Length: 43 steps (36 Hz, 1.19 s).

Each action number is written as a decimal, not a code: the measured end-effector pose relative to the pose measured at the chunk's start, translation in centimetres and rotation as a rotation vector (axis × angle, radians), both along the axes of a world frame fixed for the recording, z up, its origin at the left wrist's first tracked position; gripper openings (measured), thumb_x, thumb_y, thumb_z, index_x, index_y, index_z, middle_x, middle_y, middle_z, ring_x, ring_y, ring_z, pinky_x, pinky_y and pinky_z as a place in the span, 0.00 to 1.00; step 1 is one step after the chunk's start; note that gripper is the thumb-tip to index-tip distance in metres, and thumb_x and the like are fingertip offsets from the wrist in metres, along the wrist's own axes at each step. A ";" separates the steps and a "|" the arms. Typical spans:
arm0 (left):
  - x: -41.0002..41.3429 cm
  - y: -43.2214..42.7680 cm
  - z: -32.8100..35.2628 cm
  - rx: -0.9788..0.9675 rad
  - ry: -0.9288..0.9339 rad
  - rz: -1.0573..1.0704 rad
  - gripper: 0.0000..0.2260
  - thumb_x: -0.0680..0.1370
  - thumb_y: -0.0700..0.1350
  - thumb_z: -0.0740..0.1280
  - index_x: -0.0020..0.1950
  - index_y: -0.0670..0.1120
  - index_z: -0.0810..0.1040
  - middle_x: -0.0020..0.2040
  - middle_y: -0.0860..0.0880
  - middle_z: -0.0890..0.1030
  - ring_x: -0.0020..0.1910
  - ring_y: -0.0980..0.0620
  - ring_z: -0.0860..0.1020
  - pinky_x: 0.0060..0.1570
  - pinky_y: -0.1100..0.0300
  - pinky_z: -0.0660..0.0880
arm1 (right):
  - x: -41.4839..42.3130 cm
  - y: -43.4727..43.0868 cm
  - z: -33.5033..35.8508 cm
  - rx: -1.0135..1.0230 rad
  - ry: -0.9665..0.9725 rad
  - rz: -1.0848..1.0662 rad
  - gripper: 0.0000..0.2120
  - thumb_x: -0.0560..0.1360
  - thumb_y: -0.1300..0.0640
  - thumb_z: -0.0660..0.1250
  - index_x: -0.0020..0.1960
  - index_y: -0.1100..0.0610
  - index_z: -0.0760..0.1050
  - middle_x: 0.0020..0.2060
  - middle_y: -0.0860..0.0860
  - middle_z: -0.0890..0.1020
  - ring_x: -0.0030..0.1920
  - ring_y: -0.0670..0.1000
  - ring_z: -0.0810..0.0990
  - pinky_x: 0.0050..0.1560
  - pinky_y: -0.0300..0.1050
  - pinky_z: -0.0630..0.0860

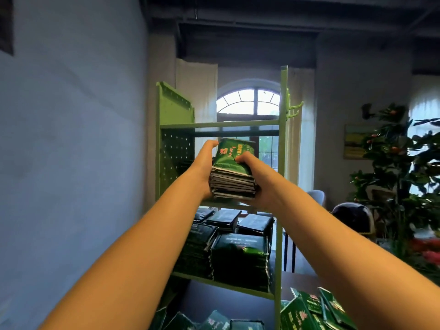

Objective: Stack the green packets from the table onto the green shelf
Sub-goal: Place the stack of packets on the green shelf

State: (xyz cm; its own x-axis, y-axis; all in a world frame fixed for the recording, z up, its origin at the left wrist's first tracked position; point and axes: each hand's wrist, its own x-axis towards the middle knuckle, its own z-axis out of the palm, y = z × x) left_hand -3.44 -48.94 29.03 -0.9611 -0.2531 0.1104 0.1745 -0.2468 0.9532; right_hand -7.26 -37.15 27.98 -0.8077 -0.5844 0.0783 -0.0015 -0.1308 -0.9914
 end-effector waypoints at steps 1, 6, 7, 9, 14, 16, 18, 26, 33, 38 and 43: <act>-0.4 -0.1 -0.2 -0.006 -0.008 0.034 0.26 0.77 0.62 0.57 0.49 0.39 0.80 0.40 0.40 0.82 0.39 0.43 0.80 0.39 0.55 0.77 | -0.4 0.0 -0.2 -0.020 -0.015 -0.036 0.12 0.75 0.49 0.63 0.50 0.58 0.73 0.38 0.56 0.81 0.40 0.55 0.81 0.37 0.45 0.78; -1.7 -0.5 -1.5 -0.152 0.063 0.203 0.22 0.82 0.58 0.53 0.60 0.42 0.73 0.46 0.45 0.78 0.44 0.49 0.76 0.41 0.56 0.72 | -2.5 -0.7 -0.7 -0.126 -0.071 -0.190 0.20 0.73 0.51 0.66 0.60 0.61 0.71 0.51 0.60 0.82 0.41 0.55 0.81 0.28 0.41 0.75; -1.9 -0.5 -1.7 -0.173 0.065 0.215 0.21 0.82 0.57 0.52 0.60 0.43 0.73 0.46 0.45 0.78 0.44 0.50 0.76 0.42 0.57 0.71 | -3.0 -1.1 -0.7 -0.141 -0.069 -0.222 0.24 0.72 0.51 0.66 0.63 0.61 0.70 0.53 0.61 0.81 0.42 0.56 0.81 0.27 0.41 0.75; -2.0 -0.4 -2.1 -0.241 0.053 0.261 0.21 0.82 0.57 0.52 0.60 0.43 0.74 0.50 0.44 0.79 0.48 0.49 0.77 0.43 0.57 0.69 | -3.6 -1.9 -0.6 -0.123 -0.037 -0.306 0.30 0.69 0.50 0.68 0.67 0.60 0.66 0.55 0.61 0.80 0.44 0.56 0.81 0.26 0.40 0.75; -3.0 -1.4 -2.9 -0.437 0.040 0.403 0.16 0.83 0.52 0.52 0.49 0.42 0.74 0.53 0.42 0.76 0.53 0.45 0.74 0.58 0.51 0.70 | -5.6 -3.1 -0.1 -0.052 0.000 -0.477 0.28 0.70 0.52 0.68 0.67 0.60 0.65 0.54 0.59 0.79 0.48 0.57 0.81 0.33 0.43 0.77; -3.2 -1.9 -3.3 -0.521 0.028 0.425 0.18 0.84 0.52 0.52 0.54 0.41 0.74 0.54 0.41 0.76 0.52 0.45 0.73 0.55 0.53 0.69 | -6.4 -3.2 0.4 -0.001 0.009 -0.515 0.28 0.72 0.51 0.67 0.68 0.60 0.65 0.56 0.59 0.78 0.52 0.57 0.80 0.46 0.48 0.79; -3.2 -2.2 -3.8 -0.565 -0.002 0.408 0.23 0.84 0.53 0.51 0.64 0.37 0.73 0.60 0.39 0.76 0.57 0.43 0.74 0.58 0.53 0.69 | -7.0 -3.3 1.1 0.079 0.019 -0.538 0.31 0.73 0.50 0.67 0.71 0.60 0.61 0.59 0.59 0.76 0.57 0.58 0.77 0.55 0.49 0.77; -3.4 -3.3 -6.1 -0.821 0.043 0.406 0.17 0.83 0.53 0.53 0.48 0.42 0.72 0.47 0.45 0.75 0.43 0.49 0.71 0.38 0.59 0.66 | -8.3 -3.3 2.4 0.184 -0.010 -0.558 0.30 0.75 0.50 0.67 0.72 0.60 0.60 0.62 0.60 0.75 0.60 0.58 0.76 0.45 0.48 0.74; -3.5 -3.6 -7.5 -0.862 0.169 0.435 0.13 0.83 0.49 0.55 0.43 0.44 0.69 0.39 0.48 0.71 0.37 0.52 0.67 0.35 0.59 0.63 | -9.2 -2.9 1.1 0.162 0.167 -0.480 0.12 0.80 0.58 0.58 0.37 0.53 0.64 0.66 0.57 0.71 0.43 0.51 0.69 0.33 0.40 0.64; -3.4 -3.7 -7.9 -0.895 0.188 0.438 0.12 0.83 0.50 0.56 0.42 0.48 0.70 0.38 0.51 0.72 0.37 0.54 0.69 0.34 0.60 0.65 | -10.0 -3.2 1.1 0.195 0.177 -0.503 0.07 0.80 0.57 0.59 0.45 0.58 0.69 0.38 0.52 0.67 0.34 0.49 0.65 0.32 0.41 0.63; -3.4 -3.9 -8.0 -0.919 0.178 0.426 0.12 0.82 0.52 0.58 0.53 0.45 0.74 0.47 0.49 0.77 0.45 0.52 0.74 0.40 0.61 0.68 | -10.7 -3.3 1.0 0.197 0.173 -0.508 0.06 0.81 0.56 0.57 0.45 0.54 0.66 0.37 0.51 0.66 0.34 0.48 0.64 0.33 0.42 0.64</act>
